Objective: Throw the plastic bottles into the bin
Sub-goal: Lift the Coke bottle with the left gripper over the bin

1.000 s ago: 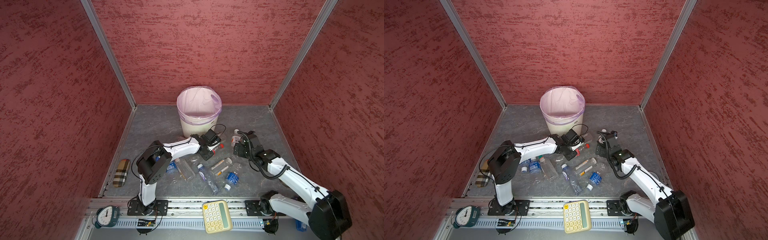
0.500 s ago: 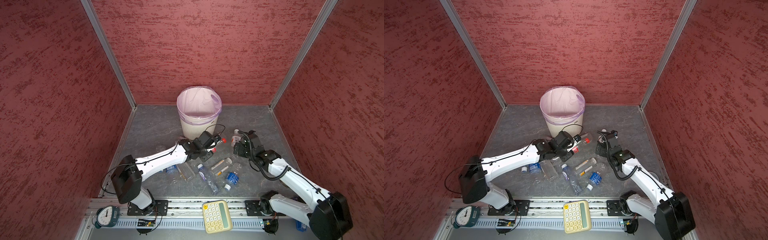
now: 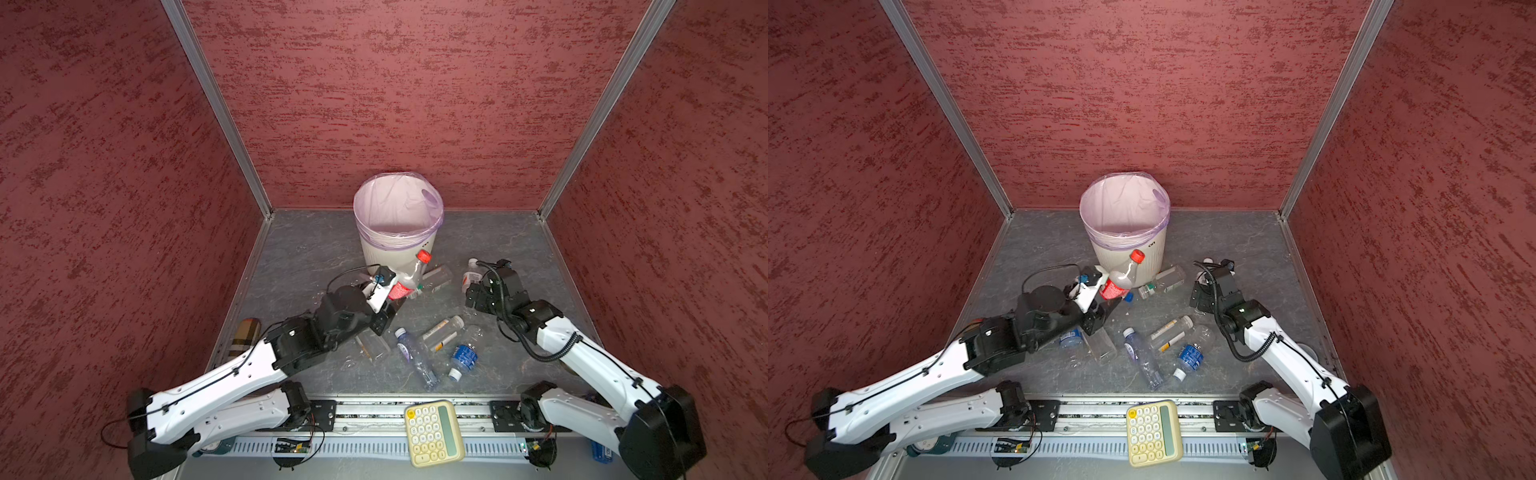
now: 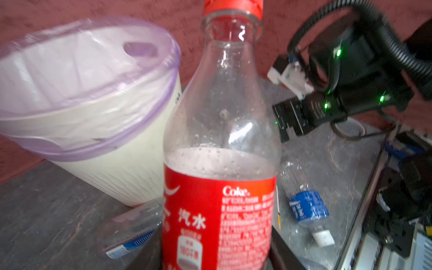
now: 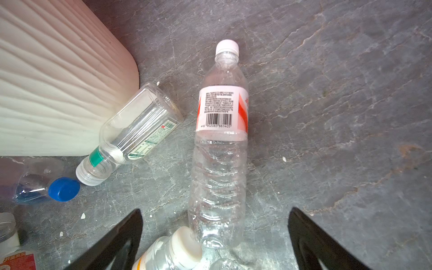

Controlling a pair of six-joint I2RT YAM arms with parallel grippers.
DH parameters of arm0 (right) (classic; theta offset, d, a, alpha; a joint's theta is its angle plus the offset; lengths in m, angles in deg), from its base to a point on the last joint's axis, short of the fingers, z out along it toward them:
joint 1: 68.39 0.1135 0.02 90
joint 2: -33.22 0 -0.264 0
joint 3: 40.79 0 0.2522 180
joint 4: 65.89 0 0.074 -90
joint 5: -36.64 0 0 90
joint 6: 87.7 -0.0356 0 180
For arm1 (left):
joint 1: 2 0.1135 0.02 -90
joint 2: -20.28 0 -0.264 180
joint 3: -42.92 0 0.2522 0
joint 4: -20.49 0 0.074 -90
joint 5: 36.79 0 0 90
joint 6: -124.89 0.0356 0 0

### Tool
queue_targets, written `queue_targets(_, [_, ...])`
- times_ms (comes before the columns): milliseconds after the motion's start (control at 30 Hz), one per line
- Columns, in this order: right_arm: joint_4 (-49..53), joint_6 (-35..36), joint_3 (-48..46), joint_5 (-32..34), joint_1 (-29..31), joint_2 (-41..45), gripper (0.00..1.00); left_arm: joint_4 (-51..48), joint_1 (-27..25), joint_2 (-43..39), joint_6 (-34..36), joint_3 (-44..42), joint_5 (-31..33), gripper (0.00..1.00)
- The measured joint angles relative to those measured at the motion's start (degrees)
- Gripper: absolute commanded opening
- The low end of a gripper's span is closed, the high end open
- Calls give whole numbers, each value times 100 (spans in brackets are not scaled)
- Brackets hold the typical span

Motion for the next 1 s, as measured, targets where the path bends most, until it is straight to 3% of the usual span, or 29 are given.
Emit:
queue_targets(433, [-20,0,0,-11,0,85,98,739,0,-1967,-286,-212,994,54])
queue_targets(600, [-28,0,0,-13,0,85,98,835,2,-1945,-85,70,1211,56])
queue_targets(733, [-74,0,0,-28,0,59,98,1019,127,-1482,264,584,1237,56])
queue_targets(800, [-103,0,0,-33,0,24,98,1137,380,-1115,376,876,1093,56])
queue_targets(867, [-120,4,0,-37,0,-9,98,1231,966,-605,374,1252,667,56])
queue_targets(1000, [-149,35,0,-48,0,-24,98,1646,2677,793,-116,2094,-699,56])
